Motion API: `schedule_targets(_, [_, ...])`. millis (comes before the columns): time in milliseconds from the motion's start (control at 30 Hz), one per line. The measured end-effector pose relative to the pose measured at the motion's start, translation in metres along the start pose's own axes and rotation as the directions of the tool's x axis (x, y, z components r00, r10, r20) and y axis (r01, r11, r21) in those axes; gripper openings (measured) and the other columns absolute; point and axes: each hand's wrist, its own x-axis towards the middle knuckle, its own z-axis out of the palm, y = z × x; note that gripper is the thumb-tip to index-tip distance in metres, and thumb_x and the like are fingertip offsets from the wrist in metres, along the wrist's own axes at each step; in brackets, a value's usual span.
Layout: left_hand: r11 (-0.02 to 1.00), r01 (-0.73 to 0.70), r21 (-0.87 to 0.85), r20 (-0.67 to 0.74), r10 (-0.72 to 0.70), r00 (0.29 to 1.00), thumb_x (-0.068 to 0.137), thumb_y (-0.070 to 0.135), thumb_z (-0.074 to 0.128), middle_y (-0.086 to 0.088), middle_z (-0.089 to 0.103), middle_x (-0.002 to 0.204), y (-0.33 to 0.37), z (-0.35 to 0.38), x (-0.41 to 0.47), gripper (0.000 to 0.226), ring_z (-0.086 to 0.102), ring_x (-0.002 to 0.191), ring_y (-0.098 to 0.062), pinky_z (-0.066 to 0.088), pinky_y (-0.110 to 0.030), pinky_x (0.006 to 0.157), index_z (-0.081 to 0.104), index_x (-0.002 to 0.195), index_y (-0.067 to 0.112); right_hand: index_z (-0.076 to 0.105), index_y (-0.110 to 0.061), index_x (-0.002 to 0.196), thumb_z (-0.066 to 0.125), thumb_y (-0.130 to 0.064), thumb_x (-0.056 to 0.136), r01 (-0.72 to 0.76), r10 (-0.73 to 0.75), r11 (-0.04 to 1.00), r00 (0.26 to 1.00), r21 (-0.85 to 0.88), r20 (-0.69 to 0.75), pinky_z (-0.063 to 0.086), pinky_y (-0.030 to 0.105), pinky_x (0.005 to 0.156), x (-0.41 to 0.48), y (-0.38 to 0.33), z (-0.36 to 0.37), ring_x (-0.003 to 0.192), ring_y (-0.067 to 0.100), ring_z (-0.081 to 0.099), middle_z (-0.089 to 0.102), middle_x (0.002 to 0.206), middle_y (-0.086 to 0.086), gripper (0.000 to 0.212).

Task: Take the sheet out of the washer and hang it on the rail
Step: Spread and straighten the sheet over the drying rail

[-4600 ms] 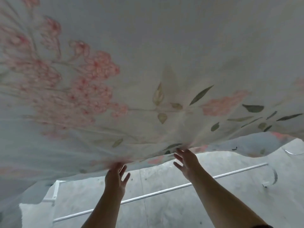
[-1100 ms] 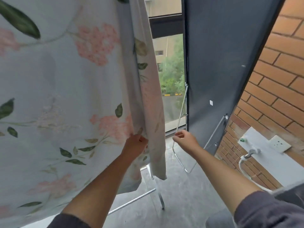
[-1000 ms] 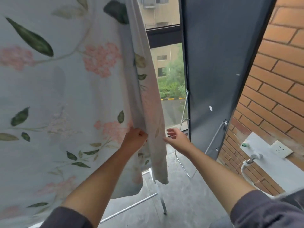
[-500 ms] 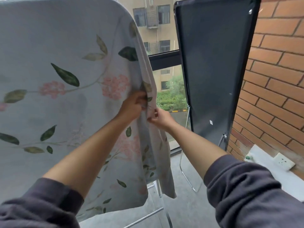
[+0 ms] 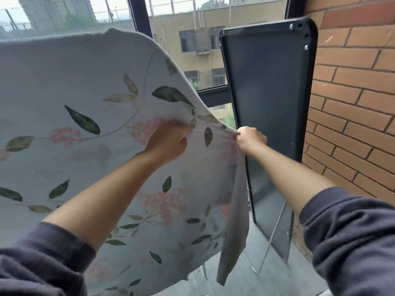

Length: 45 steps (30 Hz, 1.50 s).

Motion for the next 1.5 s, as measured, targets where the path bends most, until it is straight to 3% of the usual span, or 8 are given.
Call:
schedule_targets(200, [0.951, -0.117, 0.286, -0.259, 0.194, 0.946, 0.080, 0.006, 0.052, -0.009, 0.067, 0.100, -0.001, -0.027, 0.021, 0.021, 0.056, 0.096, -0.033, 0.043, -0.041, 0.088, 0.072, 0.088, 0.009, 0.049, -0.014, 0.063, 0.045, -0.013, 0.086, 0.130, -0.182, 0.952, 0.968, 0.277, 0.171, 0.035, 0.029, 0.062, 0.032, -0.004, -0.013, 0.079, 0.027, 0.053, 0.057, 0.078, 0.008, 0.023])
schedule_targets(367, [0.843, -0.013, 0.537, -0.369, 0.249, 0.896, 0.076, 0.016, 0.052, -0.012, 0.044, 0.140, 0.002, -0.055, 0.041, 0.038, 0.033, 0.135, -0.033, 0.013, -0.062, 0.111, 0.057, 0.114, 0.014, 0.061, -0.020, 0.100, 0.047, -0.050, 0.092, -0.126, -0.379, 0.743, 0.730, 0.657, 0.569, 0.043, 0.036, 0.080, 0.026, -0.006, 0.004, 0.090, 0.020, 0.056, 0.060, 0.105, 0.006, 0.034])
schedule_targets(600, [0.797, 0.293, 0.529, -0.435, -0.042, 0.899, 0.083, 0.026, 0.045, -0.013, 0.043, 0.132, 0.000, -0.097, 0.072, 0.037, 0.030, 0.134, -0.031, 0.008, -0.063, 0.112, 0.052, 0.115, 0.008, 0.051, -0.032, 0.127, 0.058, -0.039, 0.090, 0.016, -0.581, 0.648, 0.657, 0.762, 0.480, 0.044, 0.037, 0.089, 0.030, -0.057, 0.030, 0.115, 0.015, 0.055, 0.060, 0.125, -0.006, 0.039])
schedule_targets(800, [0.700, 0.143, 0.700, -0.289, 0.094, 0.953, 0.087, 0.026, 0.041, -0.016, 0.055, 0.112, -0.004, -0.089, 0.065, 0.035, 0.041, 0.120, -0.035, 0.006, -0.069, 0.109, 0.058, 0.102, 0.000, 0.063, 0.003, 0.111, 0.047, -0.020, 0.100, 0.193, -0.625, 0.603, 0.717, 0.774, 0.309, 0.043, 0.021, 0.055, 0.014, -0.078, 0.036, 0.062, 0.009, 0.052, 0.059, 0.078, 0.003, 0.030])
schedule_targets(1033, [0.699, 0.049, 0.714, -0.252, 0.191, 0.949, 0.090, 0.031, 0.038, -0.020, 0.057, 0.102, -0.008, -0.098, 0.071, 0.039, 0.045, 0.108, -0.037, 0.014, -0.062, 0.108, 0.056, 0.098, -0.002, 0.066, 0.005, 0.091, 0.050, -0.024, 0.097, 0.370, -0.481, 0.754, 0.874, 0.543, 0.071, 0.049, 0.039, 0.071, 0.061, -0.034, -0.006, 0.074, 0.019, 0.053, 0.064, 0.082, 0.014, 0.034])
schedule_targets(1267, [0.757, 0.104, 0.645, -0.365, 0.185, 0.912, 0.093, 0.037, 0.034, -0.021, 0.062, 0.090, -0.006, -0.119, 0.096, 0.046, 0.053, 0.093, -0.035, 0.027, -0.053, 0.101, 0.060, 0.090, -0.001, 0.059, -0.020, 0.101, 0.039, -0.041, 0.099, -0.141, -0.371, 0.538, 0.846, 0.831, 0.383, 0.044, 0.035, 0.075, 0.042, -0.004, -0.009, 0.087, 0.017, 0.055, 0.060, 0.097, 0.002, 0.029])
schedule_targets(1400, [0.782, 0.139, 0.607, -0.389, 0.140, 0.910, 0.090, 0.031, 0.038, -0.020, 0.061, 0.084, -0.002, -0.114, 0.096, 0.041, 0.052, 0.093, -0.036, 0.024, -0.056, 0.104, 0.062, 0.088, -0.003, 0.051, -0.015, 0.074, 0.037, -0.051, 0.097, -0.314, -0.279, 0.714, 0.693, 0.626, 0.665, 0.046, 0.043, 0.081, 0.022, 0.020, 0.042, 0.090, 0.023, 0.055, 0.056, 0.096, 0.004, 0.045])
schedule_targets(1500, [0.805, 0.156, 0.573, -0.420, 0.125, 0.899, 0.087, 0.028, 0.037, -0.014, 0.058, 0.078, -0.002, -0.113, 0.093, 0.039, 0.050, 0.092, -0.034, 0.026, -0.052, 0.101, 0.062, 0.086, -0.002, 0.058, -0.014, 0.098, 0.049, -0.052, 0.091, -0.264, -0.236, 0.837, 0.615, 0.479, 0.752, 0.045, 0.043, 0.086, 0.008, 0.021, 0.082, 0.096, 0.023, 0.057, 0.058, 0.113, 0.006, 0.040])
